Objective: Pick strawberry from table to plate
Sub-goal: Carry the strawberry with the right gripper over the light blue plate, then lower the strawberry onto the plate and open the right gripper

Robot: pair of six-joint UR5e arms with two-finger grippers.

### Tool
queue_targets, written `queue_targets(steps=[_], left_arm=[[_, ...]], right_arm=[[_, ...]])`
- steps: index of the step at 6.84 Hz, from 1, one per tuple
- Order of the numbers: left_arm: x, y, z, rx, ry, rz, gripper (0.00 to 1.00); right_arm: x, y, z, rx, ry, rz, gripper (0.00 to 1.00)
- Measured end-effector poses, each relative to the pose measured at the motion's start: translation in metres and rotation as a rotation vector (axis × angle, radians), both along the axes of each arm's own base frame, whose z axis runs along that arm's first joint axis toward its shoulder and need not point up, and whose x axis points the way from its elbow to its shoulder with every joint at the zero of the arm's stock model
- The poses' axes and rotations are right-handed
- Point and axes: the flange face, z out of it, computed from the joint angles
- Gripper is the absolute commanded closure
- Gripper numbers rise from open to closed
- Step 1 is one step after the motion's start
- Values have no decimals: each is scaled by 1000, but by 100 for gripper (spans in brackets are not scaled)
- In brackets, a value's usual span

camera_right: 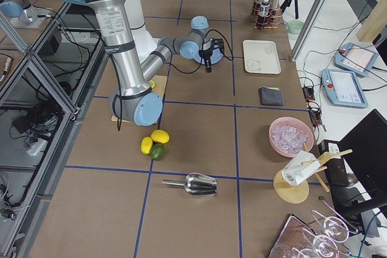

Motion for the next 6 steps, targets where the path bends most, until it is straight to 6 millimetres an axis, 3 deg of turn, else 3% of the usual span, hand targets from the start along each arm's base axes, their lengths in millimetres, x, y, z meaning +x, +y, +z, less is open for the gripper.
queue_targets(steps=[1,3,4,6], left_arm=[[0,0,0,0,-2,0,0],[0,0,0,0,-3,0,0],[0,0,0,-1,-4,0,0],[0,0,1,-2,-4,0,0]], right_arm=[[-43,8,-35,-21,3,22,100],[-114,15,-72,-53,20,65,100],[-140,14,-78,-61,40,84,100],[-162,15,-79,-62,64,104,100]])
